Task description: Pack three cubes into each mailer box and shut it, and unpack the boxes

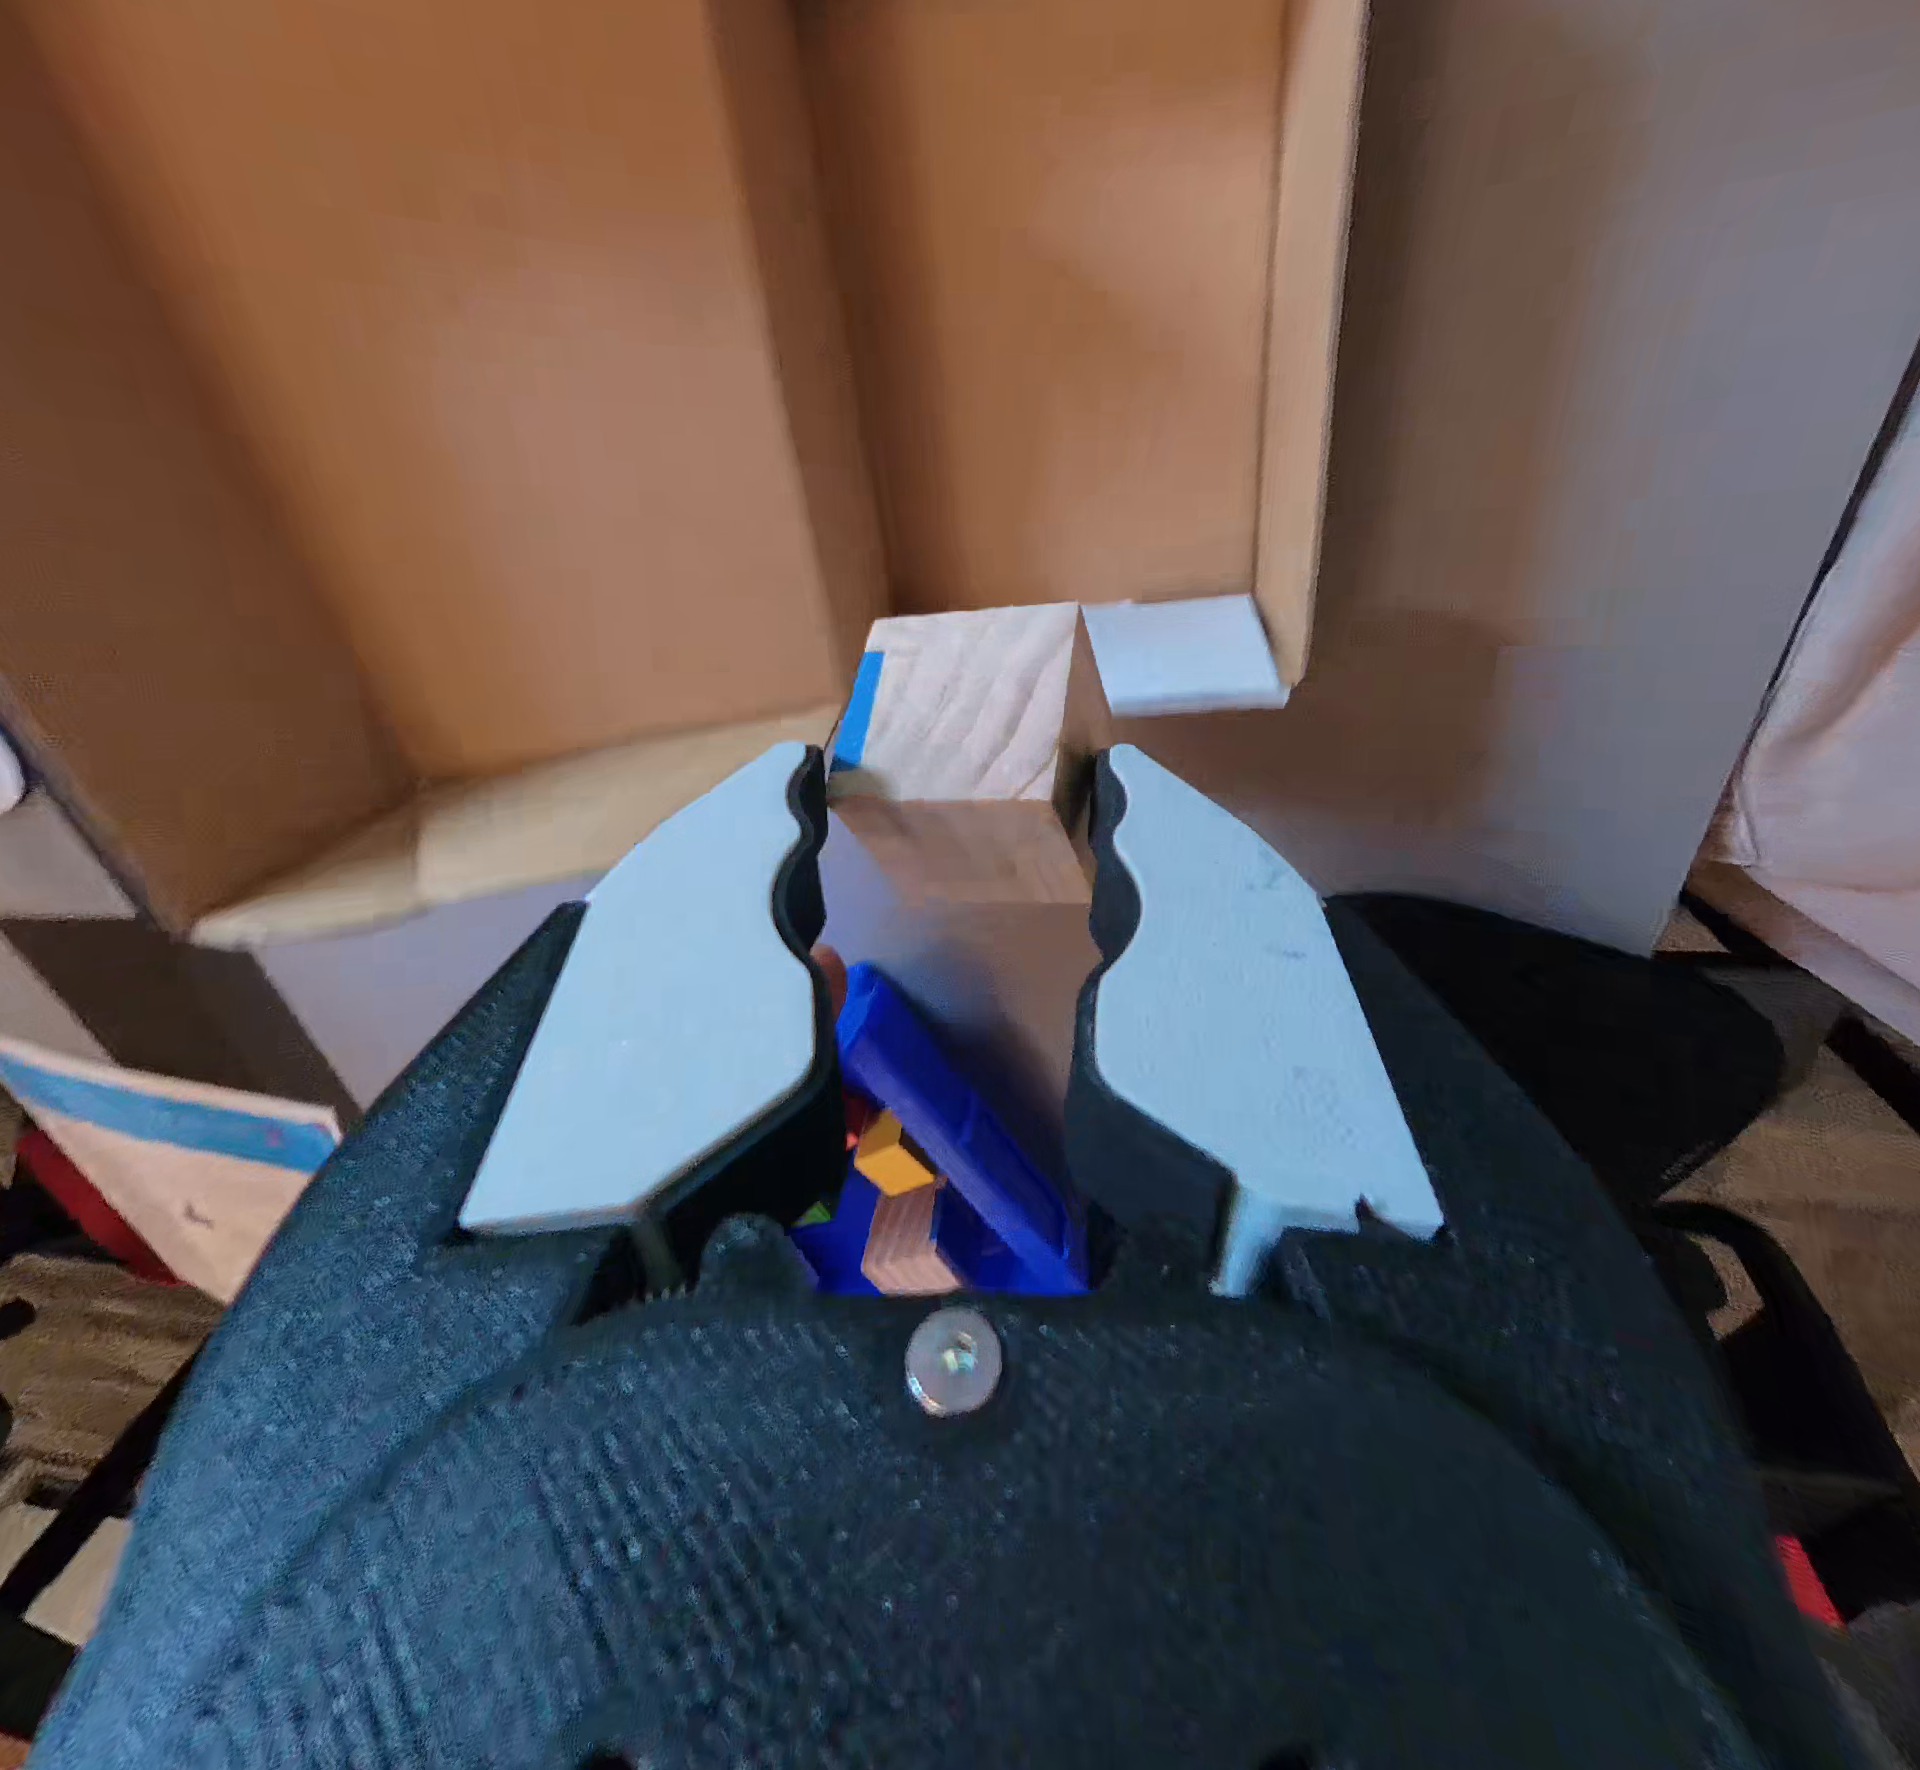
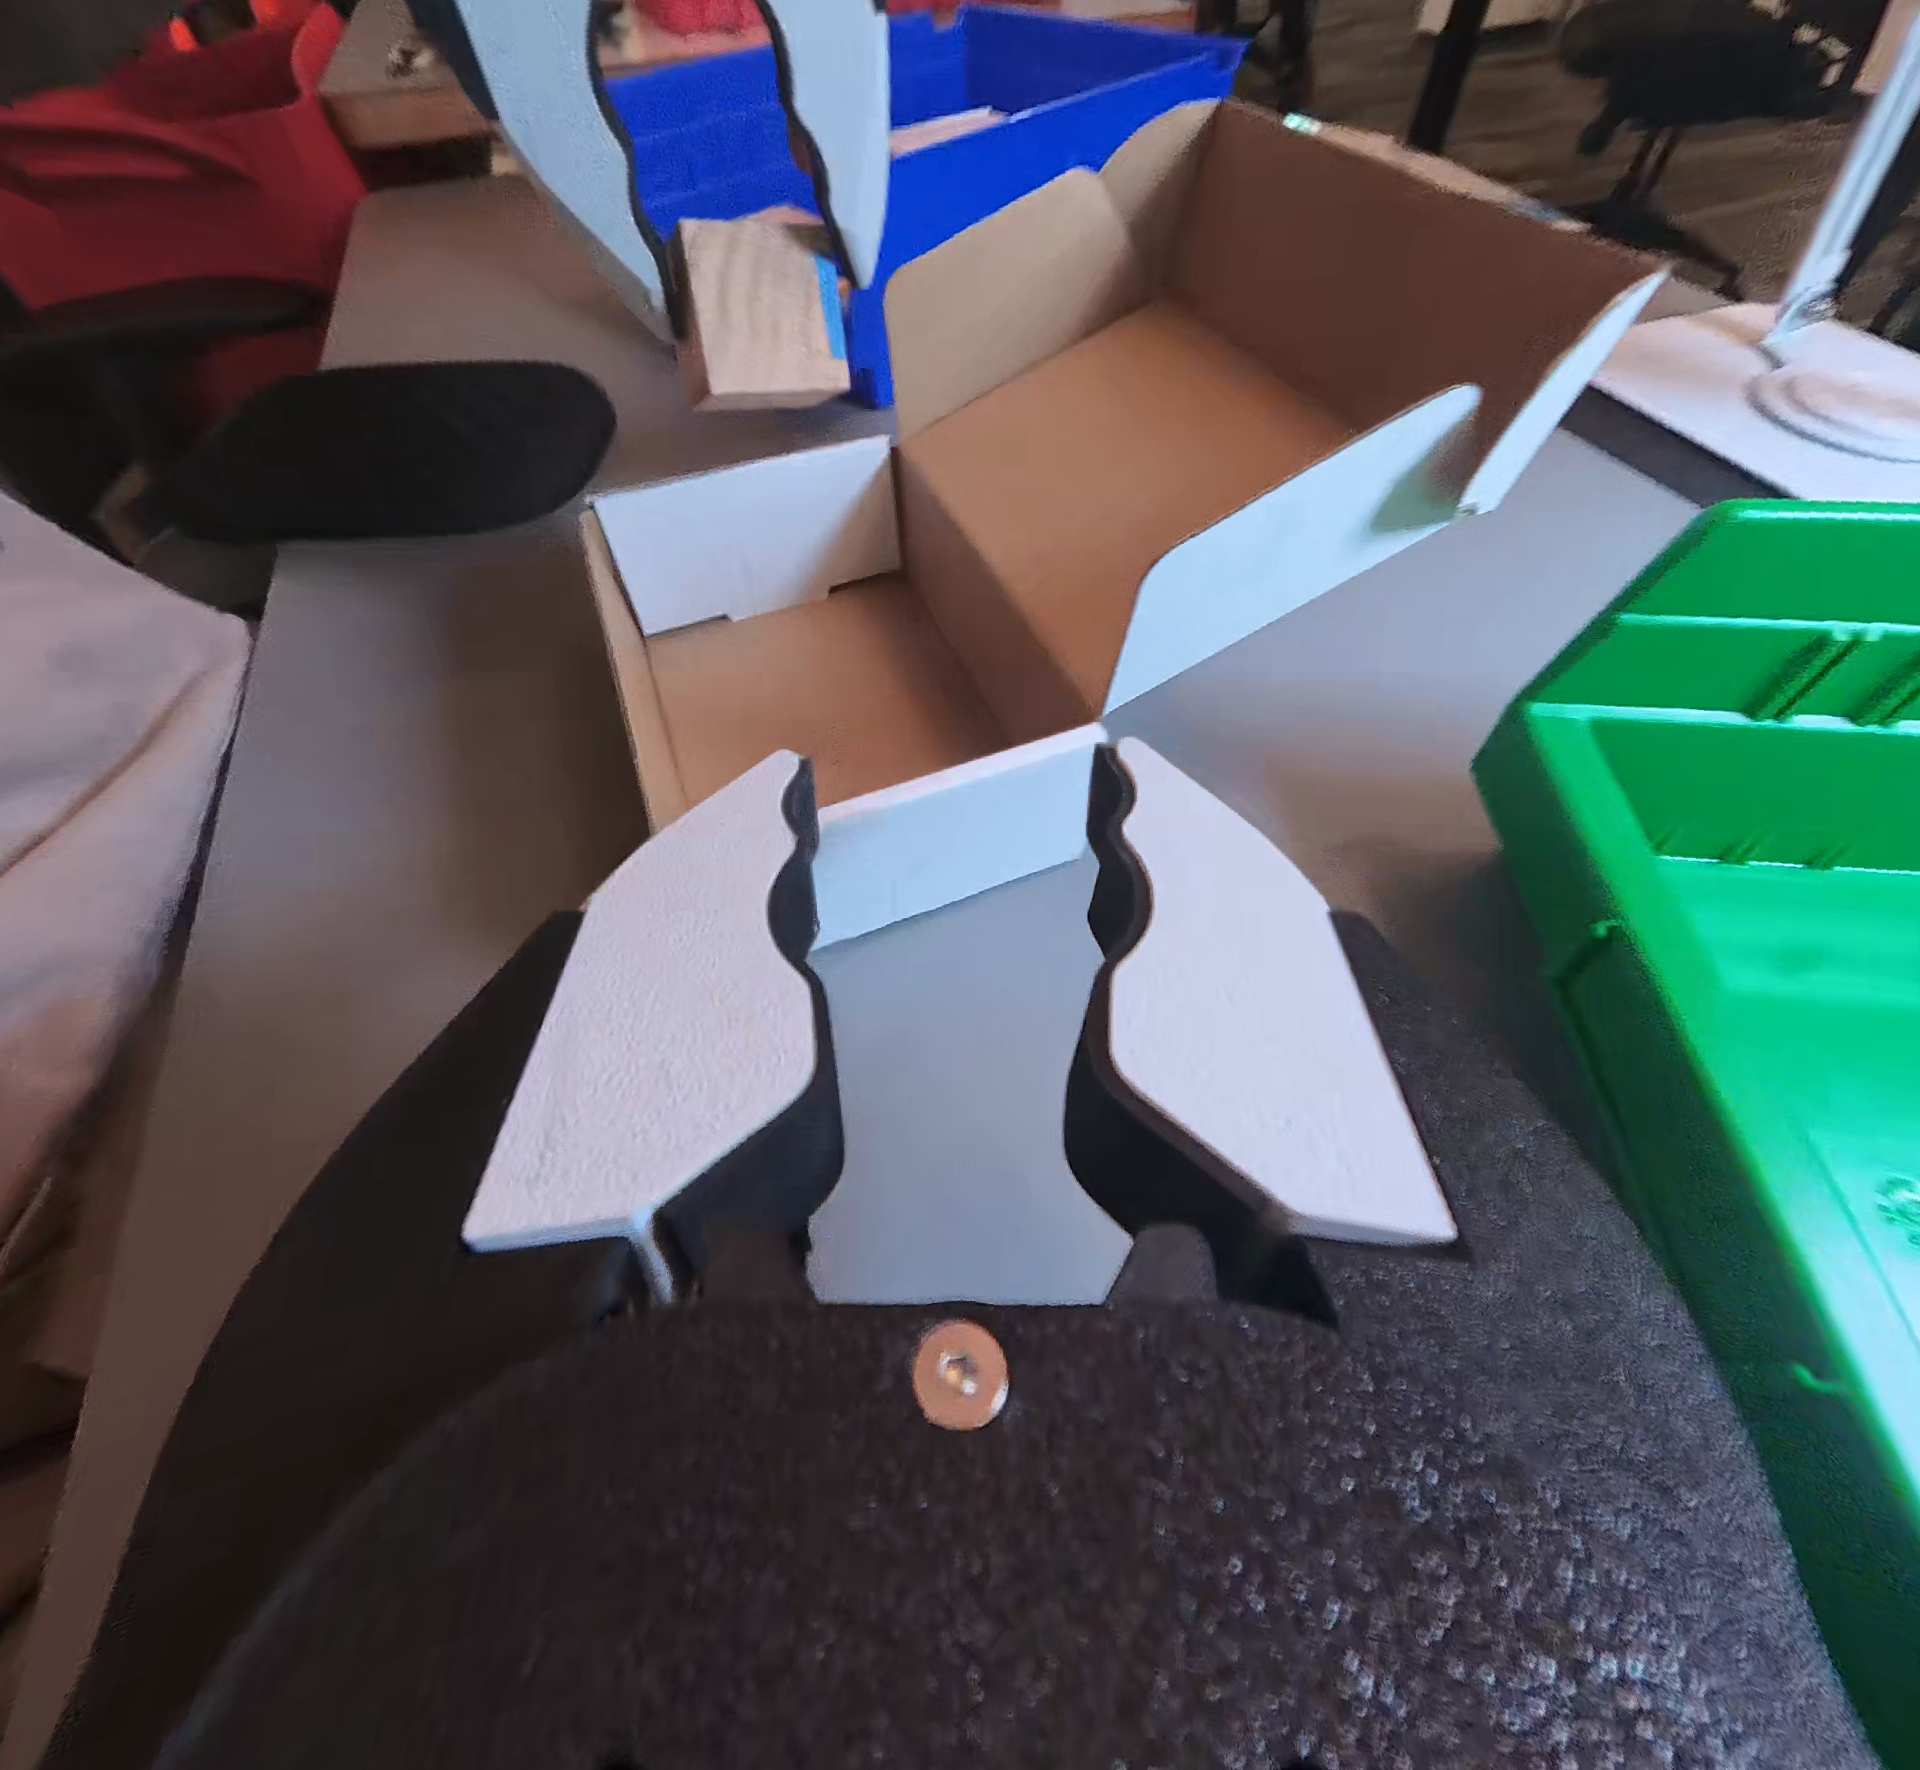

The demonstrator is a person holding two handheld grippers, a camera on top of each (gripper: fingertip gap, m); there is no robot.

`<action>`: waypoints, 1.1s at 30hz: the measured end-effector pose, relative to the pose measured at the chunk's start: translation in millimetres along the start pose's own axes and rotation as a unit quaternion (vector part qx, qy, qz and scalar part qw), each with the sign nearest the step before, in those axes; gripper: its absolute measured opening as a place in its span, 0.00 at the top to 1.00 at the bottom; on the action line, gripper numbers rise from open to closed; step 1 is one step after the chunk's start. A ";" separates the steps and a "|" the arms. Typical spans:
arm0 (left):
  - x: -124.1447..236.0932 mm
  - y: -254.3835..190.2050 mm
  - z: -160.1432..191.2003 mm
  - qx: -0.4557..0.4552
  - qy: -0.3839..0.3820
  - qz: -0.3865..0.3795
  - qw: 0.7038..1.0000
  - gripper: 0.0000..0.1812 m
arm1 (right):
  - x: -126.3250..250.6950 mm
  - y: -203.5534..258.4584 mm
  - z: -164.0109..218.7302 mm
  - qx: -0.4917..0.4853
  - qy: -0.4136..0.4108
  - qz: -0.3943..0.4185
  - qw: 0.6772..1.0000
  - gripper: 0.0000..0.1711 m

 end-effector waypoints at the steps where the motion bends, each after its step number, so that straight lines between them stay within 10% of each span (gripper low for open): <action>1: -7.6 -4.8 -7.4 -0.010 0.006 0.011 1.000 0.73 | -2.3 3.0 2.2 0.002 0.014 -0.006 1.000 0.70; 13: -69.8 -22.6 -26.3 -0.037 0.090 0.065 0.993 0.74 | -7.4 17.3 2.7 0.014 0.051 -0.018 0.998 0.69; 33: -72.2 -24.7 -20.0 -0.009 0.044 0.037 0.998 0.76 | -4.5 9.6 5.7 0.010 0.049 -0.001 0.999 0.70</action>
Point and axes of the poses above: each gripper's, where its closed fingertips meet, x back along the fingers, z out of its underside, y = z × x across the jaws, the point moved 3 cm from there along x, back along the fingers, and after that the axes turned 12 degrees about -z, right-handed, at the moved point
